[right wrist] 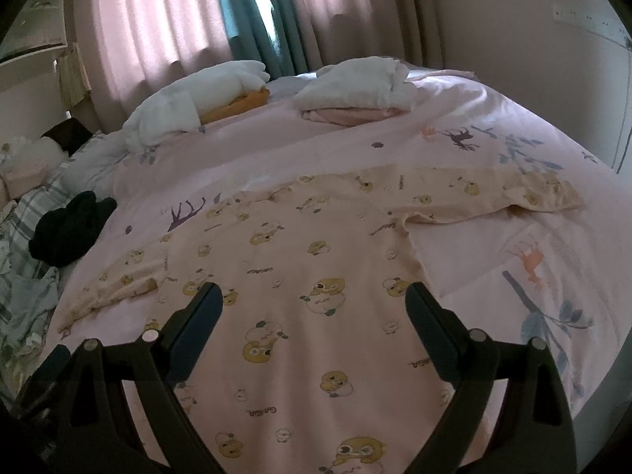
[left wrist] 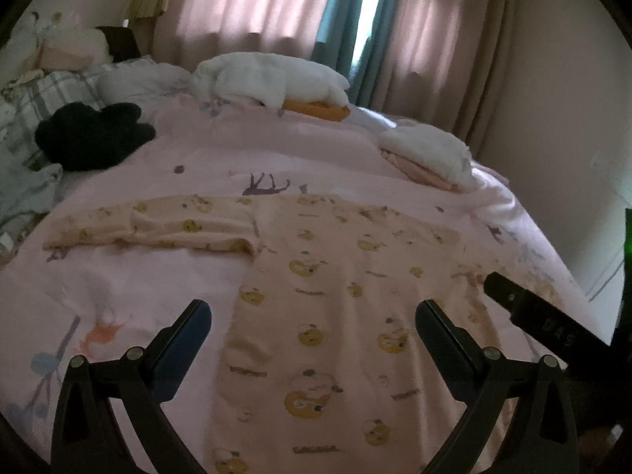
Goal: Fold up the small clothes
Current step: 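Move both open tools over the cream printed romper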
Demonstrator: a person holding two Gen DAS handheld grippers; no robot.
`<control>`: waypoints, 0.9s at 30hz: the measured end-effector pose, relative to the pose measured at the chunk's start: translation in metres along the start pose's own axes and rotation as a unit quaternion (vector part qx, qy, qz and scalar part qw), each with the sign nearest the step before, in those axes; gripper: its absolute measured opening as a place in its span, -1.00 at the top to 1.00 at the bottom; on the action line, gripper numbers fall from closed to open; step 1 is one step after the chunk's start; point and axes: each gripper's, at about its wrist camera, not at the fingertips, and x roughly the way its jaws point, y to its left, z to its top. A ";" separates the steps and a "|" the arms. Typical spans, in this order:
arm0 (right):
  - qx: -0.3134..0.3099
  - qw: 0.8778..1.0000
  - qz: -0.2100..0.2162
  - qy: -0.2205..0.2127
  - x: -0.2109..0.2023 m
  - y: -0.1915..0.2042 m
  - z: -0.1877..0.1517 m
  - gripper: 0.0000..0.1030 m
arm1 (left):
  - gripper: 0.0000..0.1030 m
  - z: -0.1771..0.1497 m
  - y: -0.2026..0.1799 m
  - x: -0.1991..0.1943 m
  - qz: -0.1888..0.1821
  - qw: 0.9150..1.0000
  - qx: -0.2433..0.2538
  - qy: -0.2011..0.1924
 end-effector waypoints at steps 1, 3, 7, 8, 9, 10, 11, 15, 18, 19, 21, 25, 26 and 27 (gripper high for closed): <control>-0.002 1.000 0.004 0.001 0.001 -0.001 0.001 -0.84 | -0.98 0.000 -0.001 0.001 0.004 1.000 0.003 0.002; -0.005 1.000 0.009 0.003 0.001 -0.002 0.001 -0.84 | -0.98 -0.001 -0.003 0.003 0.010 1.000 0.006 0.005; -0.009 1.000 0.012 0.003 0.001 -0.002 0.002 -0.84 | -0.98 -0.002 -0.003 0.005 -0.003 1.000 0.000 0.013; -0.009 1.000 0.012 0.005 0.002 -0.003 0.002 -0.84 | -0.98 -0.002 -0.003 0.005 -0.005 1.000 0.000 0.014; -0.009 1.000 0.012 0.007 0.002 -0.003 0.002 -0.84 | -0.98 -0.002 -0.003 0.004 -0.005 1.000 -0.001 0.014; -0.010 1.000 0.012 0.008 0.002 -0.003 0.002 -0.84 | -0.98 -0.002 -0.003 0.004 -0.003 1.000 -0.001 0.013; -0.010 1.000 0.012 0.008 0.002 -0.003 0.003 -0.84 | -0.98 -0.001 -0.004 0.005 0.000 1.000 -0.001 0.013; -0.008 1.000 0.010 0.010 0.002 -0.004 0.004 -0.84 | -0.98 -0.002 -0.003 0.005 0.000 1.000 -0.006 0.014; -0.007 1.000 0.009 0.012 0.003 -0.005 0.004 -0.84 | -0.98 -0.003 -0.003 0.006 0.001 1.000 -0.004 0.019; -0.007 1.000 0.008 0.012 0.003 -0.006 0.004 -0.84 | -0.98 -0.003 -0.002 0.006 0.004 1.000 -0.002 0.020; -0.005 1.000 0.009 0.012 0.003 -0.007 0.004 -0.84 | -0.98 -0.003 -0.004 0.007 0.014 1.000 0.003 0.020; -0.003 1.000 0.015 0.016 0.004 -0.009 0.005 -0.83 | -0.98 -0.004 -0.006 0.007 0.013 1.000 0.009 0.016; -0.002 1.000 0.017 0.015 0.004 -0.010 0.004 -0.83 | -0.98 -0.004 -0.005 0.007 0.012 1.000 0.008 0.015; 0.001 1.000 0.017 0.014 0.003 -0.012 0.005 -0.83 | -0.98 -0.004 -0.004 0.008 0.010 1.000 0.008 0.014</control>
